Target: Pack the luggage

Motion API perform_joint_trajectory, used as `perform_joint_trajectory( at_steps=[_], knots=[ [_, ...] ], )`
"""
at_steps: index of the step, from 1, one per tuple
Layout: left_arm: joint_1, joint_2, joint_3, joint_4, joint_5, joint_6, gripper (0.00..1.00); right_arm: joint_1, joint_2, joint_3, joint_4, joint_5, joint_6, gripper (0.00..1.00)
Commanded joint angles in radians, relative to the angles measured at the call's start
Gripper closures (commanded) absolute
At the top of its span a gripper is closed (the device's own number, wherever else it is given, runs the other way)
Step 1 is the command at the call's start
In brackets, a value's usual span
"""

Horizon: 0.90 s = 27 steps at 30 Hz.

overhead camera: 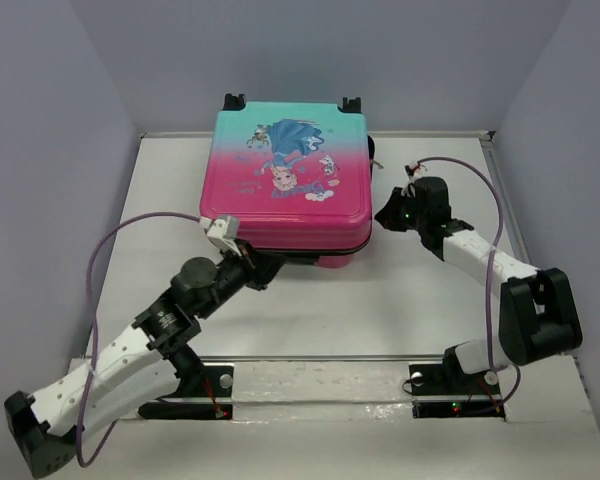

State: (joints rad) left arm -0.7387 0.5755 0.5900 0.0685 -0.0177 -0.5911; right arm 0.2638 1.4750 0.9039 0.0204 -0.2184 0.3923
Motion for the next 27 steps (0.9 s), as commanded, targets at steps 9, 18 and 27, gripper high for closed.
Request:
perform_joint_trajectory(
  at_steps=[9, 18, 27],
  knots=[
    [-0.117, 0.358, -0.102, 0.215, -0.240, -0.016, 0.94, 0.002, -0.216, -0.315, 0.329, -0.136, -0.112, 0.85],
    [-0.016, 0.477, -0.021, 0.203, -0.392, 0.076, 0.93, -0.008, -0.118, -0.379, 0.559, -0.239, -0.271, 0.54],
    [-0.004, 0.466, 0.050, 0.208, -0.576, 0.119, 0.89, -0.028, 0.031, -0.396, 0.824, -0.367, -0.257, 0.50]
  ],
)
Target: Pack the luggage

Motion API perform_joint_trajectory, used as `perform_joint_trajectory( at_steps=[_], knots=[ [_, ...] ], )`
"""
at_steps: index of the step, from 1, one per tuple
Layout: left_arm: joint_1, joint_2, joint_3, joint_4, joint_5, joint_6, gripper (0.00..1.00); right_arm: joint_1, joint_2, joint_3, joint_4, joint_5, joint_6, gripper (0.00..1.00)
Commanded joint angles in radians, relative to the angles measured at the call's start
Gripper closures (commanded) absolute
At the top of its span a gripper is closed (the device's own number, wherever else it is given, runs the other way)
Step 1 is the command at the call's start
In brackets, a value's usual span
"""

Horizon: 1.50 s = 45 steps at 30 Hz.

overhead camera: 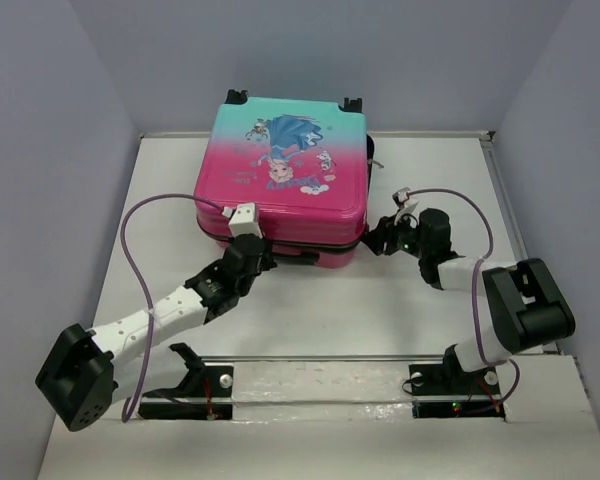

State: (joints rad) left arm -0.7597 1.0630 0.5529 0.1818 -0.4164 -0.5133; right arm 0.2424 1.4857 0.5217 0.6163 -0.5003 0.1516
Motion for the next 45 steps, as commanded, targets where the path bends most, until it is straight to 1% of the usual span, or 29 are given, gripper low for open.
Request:
perform_joint_trajectory(
  at_steps=[1, 4, 7, 12, 14, 15, 16, 17, 18, 20, 21, 24, 25, 26, 28, 30, 32, 33, 34, 35, 37, 38, 41, 42, 44, 45],
  knots=[
    [0.017, -0.021, 0.093, 0.100, -0.185, 0.035, 0.89, -0.006, 0.024, -0.015, 0.243, -0.101, -0.012, 0.50],
    [0.017, -0.041, 0.087, 0.125, -0.174, 0.030, 0.89, -0.006, 0.025, 0.001, 0.229, -0.130, -0.024, 0.52],
    [0.017, -0.052, 0.082, 0.107, -0.153, 0.021, 0.89, -0.006, -0.004, -0.003, 0.208, -0.107, -0.055, 0.52],
    [0.014, -0.100, 0.004, 0.094, -0.059, -0.014, 0.86, -0.006, 0.005, 0.024, 0.171, -0.112, -0.080, 0.55],
    [0.005, -0.124, -0.044, 0.094, -0.035, -0.025, 0.82, -0.006, 0.013, 0.024, 0.175, -0.116, -0.080, 0.58],
    [0.002, -0.127, -0.063, 0.093, -0.027, -0.027, 0.76, -0.006, 0.015, 0.024, 0.175, -0.109, -0.081, 0.58],
    [0.000, -0.130, -0.070, 0.088, -0.019, -0.028, 0.74, -0.006, 0.015, 0.024, 0.178, -0.104, -0.081, 0.58],
    [-0.004, -0.133, -0.076, 0.079, -0.021, -0.031, 0.72, -0.006, 0.015, 0.024, 0.183, -0.104, -0.078, 0.60],
    [-0.010, -0.136, -0.082, 0.073, -0.024, -0.034, 0.71, -0.006, 0.018, 0.031, 0.184, -0.107, -0.073, 0.66],
    [-0.018, -0.162, -0.090, 0.058, -0.025, -0.040, 0.71, -0.006, 0.021, 0.032, 0.192, -0.118, -0.067, 0.71],
    [-0.035, -0.175, -0.094, 0.053, -0.027, -0.044, 0.70, -0.006, 0.022, 0.025, 0.213, -0.116, -0.058, 0.76],
    [-0.061, -0.222, -0.122, 0.033, -0.022, -0.053, 0.72, -0.006, 0.018, 0.021, 0.220, -0.101, -0.052, 0.90],
    [-0.084, -0.228, -0.143, 0.039, -0.010, -0.054, 0.74, -0.006, 0.018, 0.018, 0.221, -0.098, -0.050, 0.91],
    [-0.099, -0.216, -0.152, 0.066, 0.008, -0.054, 0.74, -0.006, 0.019, 0.015, 0.236, -0.092, -0.043, 0.93],
    [-0.136, -0.175, -0.159, 0.106, 0.013, -0.053, 0.74, -0.006, 0.022, 0.011, 0.246, -0.078, -0.034, 0.93],
    [-0.190, -0.068, -0.131, 0.175, 0.028, -0.054, 0.73, -0.006, 0.024, 0.009, 0.240, -0.061, -0.020, 0.93],
    [-0.213, 0.010, -0.078, 0.261, 0.060, -0.044, 0.73, -0.006, 0.002, 0.001, 0.217, -0.049, -0.004, 0.93],
    [-0.231, 0.090, -0.052, 0.280, 0.062, -0.037, 0.73, -0.006, -0.008, -0.021, 0.217, -0.040, 0.009, 0.93],
    [-0.237, 0.130, -0.024, 0.297, 0.064, -0.030, 0.73, -0.006, -0.034, -0.034, 0.212, -0.031, 0.028, 0.93],
    [-0.240, 0.208, 0.034, 0.321, 0.065, -0.010, 0.72, 0.004, -0.051, -0.043, 0.195, 0.001, 0.035, 0.93],
    [-0.244, 0.274, 0.091, 0.340, 0.067, 0.012, 0.72, 0.017, -0.080, -0.068, 0.134, 0.017, 0.045, 0.93],
    [-0.244, 0.322, 0.138, 0.346, 0.045, 0.021, 0.73, 0.027, -0.118, -0.074, 0.108, 0.057, 0.054, 0.93],
    [-0.231, 0.362, 0.199, 0.358, -0.005, 0.045, 0.73, 0.098, -0.212, -0.095, -0.063, 0.166, 0.068, 0.93],
    [-0.231, 0.373, 0.212, 0.360, -0.005, 0.053, 0.73, 0.098, -0.235, -0.098, -0.094, 0.192, 0.080, 0.93],
    [-0.201, 0.408, 0.257, 0.358, -0.002, 0.070, 0.73, 0.138, -0.310, -0.123, -0.141, 0.219, 0.107, 0.93],
    [-0.188, 0.420, 0.266, 0.358, 0.002, 0.076, 0.73, 0.152, -0.332, -0.129, -0.200, 0.221, 0.114, 0.93]
  ],
)
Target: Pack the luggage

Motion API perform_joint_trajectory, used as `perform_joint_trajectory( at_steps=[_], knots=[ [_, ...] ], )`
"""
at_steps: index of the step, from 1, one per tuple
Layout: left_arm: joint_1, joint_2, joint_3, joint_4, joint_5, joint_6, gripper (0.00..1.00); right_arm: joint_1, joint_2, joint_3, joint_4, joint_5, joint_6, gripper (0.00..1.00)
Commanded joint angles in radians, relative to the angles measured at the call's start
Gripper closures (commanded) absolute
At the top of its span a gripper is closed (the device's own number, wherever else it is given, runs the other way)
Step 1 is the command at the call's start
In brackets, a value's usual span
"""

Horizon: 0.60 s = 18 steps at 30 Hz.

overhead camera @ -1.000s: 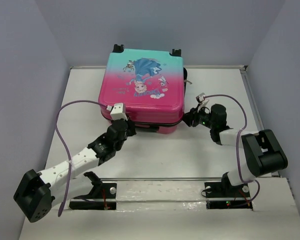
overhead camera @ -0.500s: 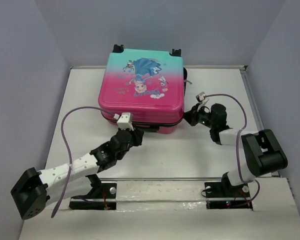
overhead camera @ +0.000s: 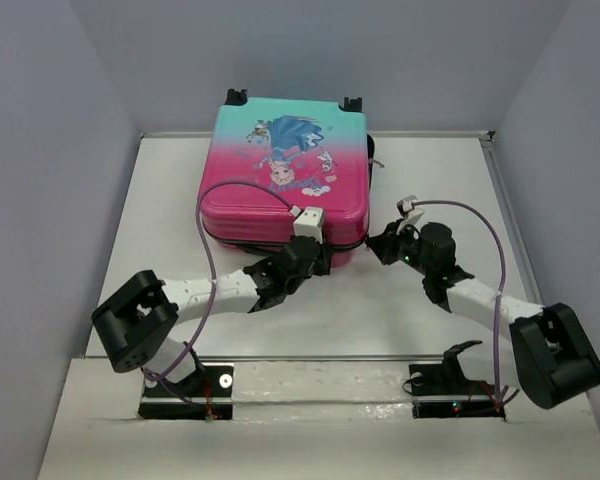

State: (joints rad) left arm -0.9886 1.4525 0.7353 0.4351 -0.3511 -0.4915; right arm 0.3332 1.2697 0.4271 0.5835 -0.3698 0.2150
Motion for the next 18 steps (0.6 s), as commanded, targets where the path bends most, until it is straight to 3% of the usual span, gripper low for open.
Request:
perform_joint_trajectory(
  at_steps=[1, 4, 10, 11, 14, 18],
  knots=[
    [0.063, 0.040, 0.104, 0.105, -0.055, 0.057, 0.73, 0.099, -0.139, -0.039, -0.198, 0.089, 0.058, 0.93],
    [0.085, 0.065, 0.125, 0.105, -0.046, 0.065, 0.73, 0.177, -0.220, -0.057, -0.303, 0.121, 0.099, 0.93],
    [0.094, 0.106, 0.182, 0.105, 0.010, 0.065, 0.73, 0.409, -0.241, -0.071, -0.292, 0.189, 0.201, 0.93],
    [0.094, 0.114, 0.196, 0.105, 0.036, 0.056, 0.73, 0.493, -0.206, -0.067, -0.269, 0.239, 0.236, 0.93],
    [0.094, 0.109, 0.214, 0.097, 0.081, 0.056, 0.72, 0.576, -0.052, -0.019, -0.137, 0.371, 0.336, 0.93],
    [0.094, -0.088, 0.127, -0.002, 0.046, 0.056, 0.67, 0.619, 0.078, 0.038, -0.041, 0.555, 0.394, 0.93]
  ],
)
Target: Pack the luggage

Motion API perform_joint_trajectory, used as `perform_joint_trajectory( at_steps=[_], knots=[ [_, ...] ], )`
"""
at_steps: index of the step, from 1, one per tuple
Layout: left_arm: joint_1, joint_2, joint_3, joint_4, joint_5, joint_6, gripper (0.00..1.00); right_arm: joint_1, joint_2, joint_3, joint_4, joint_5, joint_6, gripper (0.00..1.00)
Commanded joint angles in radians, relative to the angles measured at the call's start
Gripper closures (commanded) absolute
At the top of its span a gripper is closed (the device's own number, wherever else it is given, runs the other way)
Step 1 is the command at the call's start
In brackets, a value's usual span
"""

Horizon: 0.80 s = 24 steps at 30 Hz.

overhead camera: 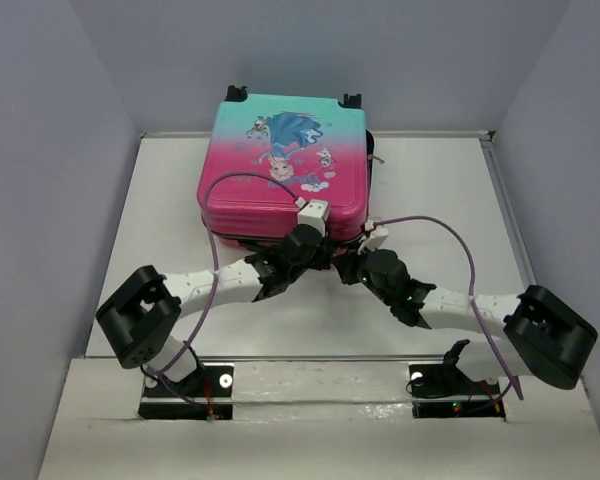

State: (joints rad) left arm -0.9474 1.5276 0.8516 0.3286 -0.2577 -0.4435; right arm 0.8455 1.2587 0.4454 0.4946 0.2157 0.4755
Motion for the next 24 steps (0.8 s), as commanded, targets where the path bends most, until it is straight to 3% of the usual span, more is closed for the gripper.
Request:
perform_joint_trajectory(
  at_steps=[1, 4, 6, 7, 9, 10, 12, 14, 16, 17, 19, 21, 24],
  knots=[
    [0.053, -0.217, -0.041, 0.039, -0.083, 0.008, 0.60, 0.107, 0.088, 0.015, 0.061, 0.008, 0.141, 0.93],
    [0.064, -0.473, -0.104, -0.089, -0.164, -0.018, 0.54, 0.107, 0.064, -0.002, 0.059, 0.053, 0.146, 0.93],
    [0.139, -0.632, -0.121, -0.240, -0.216, -0.041, 0.52, 0.107, 0.048, -0.010, 0.049, 0.069, 0.144, 0.93],
    [0.188, -0.671, -0.121, -0.275, -0.215, -0.056, 0.52, 0.107, 0.045, -0.013, 0.048, 0.073, 0.147, 0.93],
    [0.437, -0.762, -0.114, -0.327, -0.164, -0.082, 0.52, 0.107, 0.035, -0.017, 0.033, 0.118, 0.149, 0.93],
    [0.438, -0.762, -0.114, -0.327, -0.164, -0.083, 0.52, 0.107, 0.028, -0.020, 0.024, 0.119, 0.149, 0.93],
    [0.581, -0.779, -0.097, -0.326, -0.120, -0.139, 0.51, 0.107, 0.002, -0.027, 0.012, 0.132, 0.149, 0.93],
    [0.674, -0.773, -0.070, -0.326, -0.092, -0.165, 0.49, 0.107, -0.031, -0.024, -0.016, 0.143, 0.138, 0.93],
    [0.845, -0.735, -0.040, -0.324, -0.031, -0.172, 0.46, 0.107, -0.045, -0.019, -0.045, 0.149, 0.126, 0.93],
    [0.914, -0.666, -0.008, -0.313, 0.112, -0.170, 0.46, 0.107, -0.053, -0.016, -0.053, 0.152, 0.112, 0.93],
    [1.097, -0.575, 0.015, -0.300, 0.254, -0.196, 0.45, 0.107, -0.050, -0.005, -0.071, 0.146, 0.101, 0.93],
    [1.148, -0.444, 0.032, -0.261, 0.351, -0.219, 0.46, 0.107, -0.039, -0.001, -0.070, 0.136, 0.101, 0.93],
    [1.162, -0.310, 0.063, -0.240, 0.379, -0.227, 0.47, 0.116, -0.025, 0.007, -0.067, 0.139, 0.092, 0.93]
  ],
)
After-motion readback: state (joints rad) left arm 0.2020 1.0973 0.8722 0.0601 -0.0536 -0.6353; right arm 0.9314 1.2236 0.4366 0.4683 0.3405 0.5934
